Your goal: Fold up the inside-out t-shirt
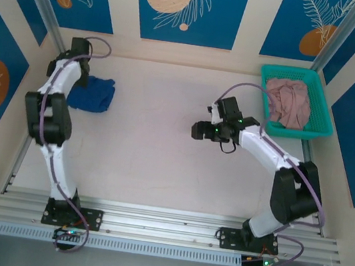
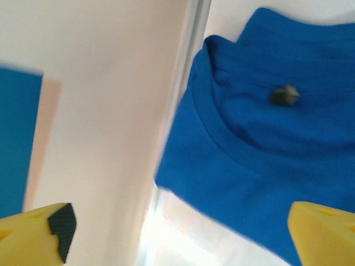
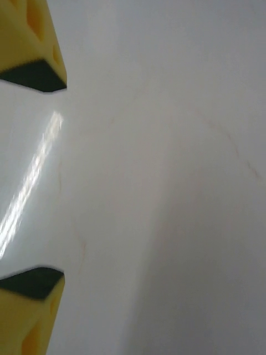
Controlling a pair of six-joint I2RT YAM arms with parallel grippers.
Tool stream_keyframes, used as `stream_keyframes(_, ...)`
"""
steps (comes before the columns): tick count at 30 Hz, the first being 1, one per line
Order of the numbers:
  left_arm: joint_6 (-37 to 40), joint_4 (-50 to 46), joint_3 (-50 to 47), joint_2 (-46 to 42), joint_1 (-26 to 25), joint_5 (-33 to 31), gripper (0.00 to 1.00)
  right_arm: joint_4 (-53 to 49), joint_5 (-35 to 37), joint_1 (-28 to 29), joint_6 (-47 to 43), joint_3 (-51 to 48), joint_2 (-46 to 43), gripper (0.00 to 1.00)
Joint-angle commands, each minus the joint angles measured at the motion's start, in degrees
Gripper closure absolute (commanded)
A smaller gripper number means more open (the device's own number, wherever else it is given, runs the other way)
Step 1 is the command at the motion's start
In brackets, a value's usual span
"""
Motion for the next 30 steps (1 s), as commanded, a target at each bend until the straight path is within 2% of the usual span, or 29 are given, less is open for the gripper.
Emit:
stream_keyframes(1,-11.6,9.9,-18.8,-19.8,-2.8,9.7,0.00,4.2,16.0,-0.6,-1.9,-3.3,-6.5,0.08)
stream_keyframes(4,-15.2,19.3,-38.5,-36.4,-4.0,15.5,0.00,8.3,23.9,-2.3,-2.4,-7.6,-9.9,0.02)
stream_keyframes(7,-16.7,28.4,-54.7,-49.9,-4.6,16.3,0.00,16.5,30.3,-5.4,-4.3,-14.0,-11.9,0.01)
stream_keyframes(9,-16.1,35.4,-63.6,-56.0,-4.7,16.1,0.00,25.6,29.9,-8.0,-7.8,-19.7,-12.6,0.00)
stream_keyframes(12,-12.1,50.8,-75.0,-59.5,-4.7,18.2,0.00,46.8,26.1,-11.3,-11.9,-31.1,-13.0,0.00)
stream_keyframes(15,-9.5,65.2,-81.8,-55.5,-4.7,20.3,0.00,60.5,20.7,-14.7,-11.5,-36.8,-9.6,0.00)
stream_keyframes(16,-9.1,68.1,-82.0,-52.7,-4.7,21.5,0.00,59.8,20.2,-14.9,-12.3,-36.1,-9.2,0.00)
stream_keyframes(20,-8.9,77.2,-79.3,-41.7,-4.6,25.0,0.00,71.5,16.9,-16.1,-15.7,-38.2,-4.9,0.00)
stream_keyframes(22,-9.5,83.3,-78.1,-36.1,-4.6,25.3,0.00,73.7,13.8,-18.0,-14.4,-38.5,-2.7,0.01)
stream_keyframes(23,-10.0,85.0,-77.5,-33.8,-4.6,25.9,0.00,70.7,12.0,-18.9,-13.7,-37.8,-3.7,0.01)
stream_keyframes(25,-8.1,85.1,-75.1,-29.2,-5.4,26.7,0.00,73.7,7.0,-21.0,-12.9,-39.1,-3.0,0.02)
stream_keyframes(26,-7.5,81.6,-73.9,-29.8,-6.2,26.3,0.00,74.6,4.7,-22.1,-12.4,-39.9,-2.7,0.02)
stream_keyframes(28,-5.9,84.7,-74.3,-28.1,-7.2,27.2,0.01,80.8,4.1,-22.1,-12.3,-41.2,0.3,0.02)
stream_keyframes(29,-5.2,87.0,-74.7,-26.6,-7.7,27.6,0.00,76.3,3.7,-22.2,-12.7,-40.1,-1.1,0.02)
stream_keyframes(30,-4.3,92.4,-75.2,-23.0,-7.9,28.9,0.00,76.2,2.2,-22.9,-12.4,-39.9,-0.8,0.02)
